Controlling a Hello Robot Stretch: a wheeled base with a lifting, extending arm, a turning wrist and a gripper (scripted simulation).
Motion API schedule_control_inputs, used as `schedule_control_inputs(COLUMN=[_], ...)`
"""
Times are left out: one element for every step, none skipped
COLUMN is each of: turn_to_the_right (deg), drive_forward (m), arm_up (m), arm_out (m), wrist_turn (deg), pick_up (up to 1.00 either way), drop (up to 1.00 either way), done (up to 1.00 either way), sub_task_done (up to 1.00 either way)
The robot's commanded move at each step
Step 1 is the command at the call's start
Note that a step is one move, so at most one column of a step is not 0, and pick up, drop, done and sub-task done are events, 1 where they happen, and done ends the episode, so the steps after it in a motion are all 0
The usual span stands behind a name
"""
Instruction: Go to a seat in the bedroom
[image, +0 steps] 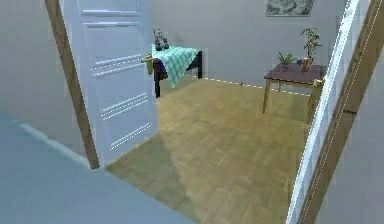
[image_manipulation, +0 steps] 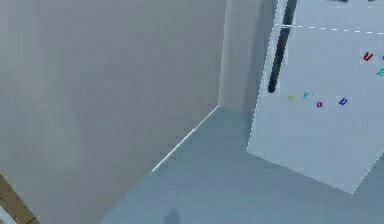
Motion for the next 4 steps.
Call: schedule_control_inputs(turn_to_the_right=[-3.0, 0.0, 30.0, 0.0], drive_forward=[0.0, 0.75, 0.0, 1.0], arm_up=[0.0, 0.0, 0.0, 0.0], arm_out=[0.0, 0.0, 0.0, 0.0], wrist_turn=[0.0, 0.0, 0.0, 0.0], pick_up=[0.0, 0.0, 0.0, 0.0], drop=[0.0, 0.0, 0.0, 0.0], done=[0.0, 0.0, 0.0, 0.0], sub_task_done=[0.0, 0.0, 0.0, 0.0])
